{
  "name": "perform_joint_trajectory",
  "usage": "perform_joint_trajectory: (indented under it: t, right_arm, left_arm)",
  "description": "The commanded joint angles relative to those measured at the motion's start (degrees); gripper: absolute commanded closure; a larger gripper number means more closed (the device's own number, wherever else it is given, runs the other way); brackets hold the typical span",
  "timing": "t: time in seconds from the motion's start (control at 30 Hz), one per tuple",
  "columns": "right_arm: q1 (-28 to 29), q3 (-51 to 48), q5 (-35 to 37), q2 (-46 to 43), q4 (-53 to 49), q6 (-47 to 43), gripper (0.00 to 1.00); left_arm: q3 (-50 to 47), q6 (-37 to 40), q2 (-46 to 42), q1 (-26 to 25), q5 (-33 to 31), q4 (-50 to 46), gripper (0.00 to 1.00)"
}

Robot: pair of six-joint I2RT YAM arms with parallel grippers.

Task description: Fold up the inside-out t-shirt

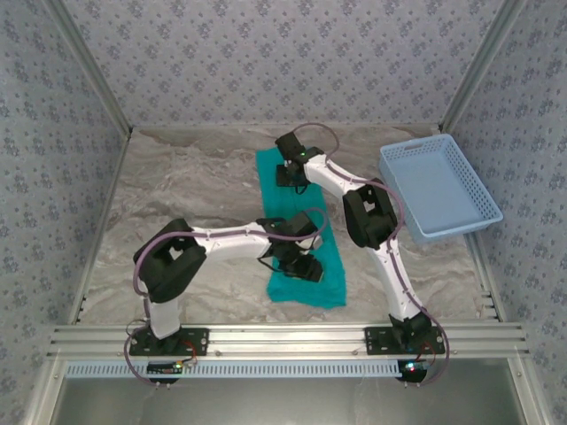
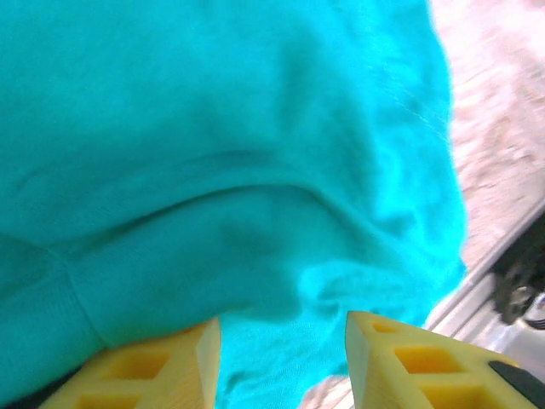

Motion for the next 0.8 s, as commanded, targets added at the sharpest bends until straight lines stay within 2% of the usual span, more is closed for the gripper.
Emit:
perform_joint_trajectory:
  t: [0.0, 0.17, 0.23, 0.37, 0.4, 0.47, 0.53, 0.57, 0.63, 0.7, 0.77]
  right_arm:
    - [-2.25, 0.88, -1.69, -3.18, -3.63, -2.4, 0.54]
    - [-7.49, -7.49, -5.69, -15.39, -2.9, -4.73, 0.56]
    - [-10.64, -16.65, -9.32, -24.43, 3.45, -4.7, 0.55]
    - [-15.21, -37.68, -11.55, -44.58, 16.23, -6.38, 0.55]
    - [-16.07, -42.33, -11.26, -49.62, 19.23, -7.96, 0.56]
    - [-16.94, -48.48, -8.66, -57.27, 21.95, -12.58, 0.56]
    - [-17.08, -54.91, -10.31, -63.72, 24.73, -22.05, 0.53]
    - [-16.78, -57.19, -12.07, -66.3, 25.74, -26.4, 0.51]
    - [-16.63, -61.35, -22.8, -70.62, 23.96, -43.49, 0.49]
    - [-16.94, -64.52, -34.52, -73.8, 16.29, -61.9, 0.42]
    - [-17.61, -66.26, -43.88, -76.4, 3.58, -81.59, 0.27]
  left_arm:
    - [3.68, 2.18, -2.43, 0.03, 0.32, -5.43, 0.56]
    - [1.99, 6.97, -12.57, 0.03, 0.26, -8.68, 0.55]
    - [-0.7, 14.0, -18.69, 0.07, -1.04, -7.31, 0.54]
    - [-9.31, 28.13, -29.49, 1.13, -11.39, -0.22, 0.51]
    - [-13.07, 32.17, -31.91, 1.96, -12.22, 3.95, 0.5]
    - [-21.27, 44.45, -35.49, 2.58, -8.94, 11.91, 0.48]
    - [-29.17, 57.92, -38.09, 2.42, -4.22, 17.93, 0.42]
    - [-32.23, 60.7, -38.67, 2.32, -4.69, 21.99, 0.39]
    - [-36.71, 68.8, -38.22, 2.32, -5.3, 25.85, 0.35]
    - [-36.5, 78.19, -36.45, 2.14, -3.71, 21.06, 0.36]
    - [-35.95, 84.85, -35.0, 2.14, -4.18, 17.51, 0.37]
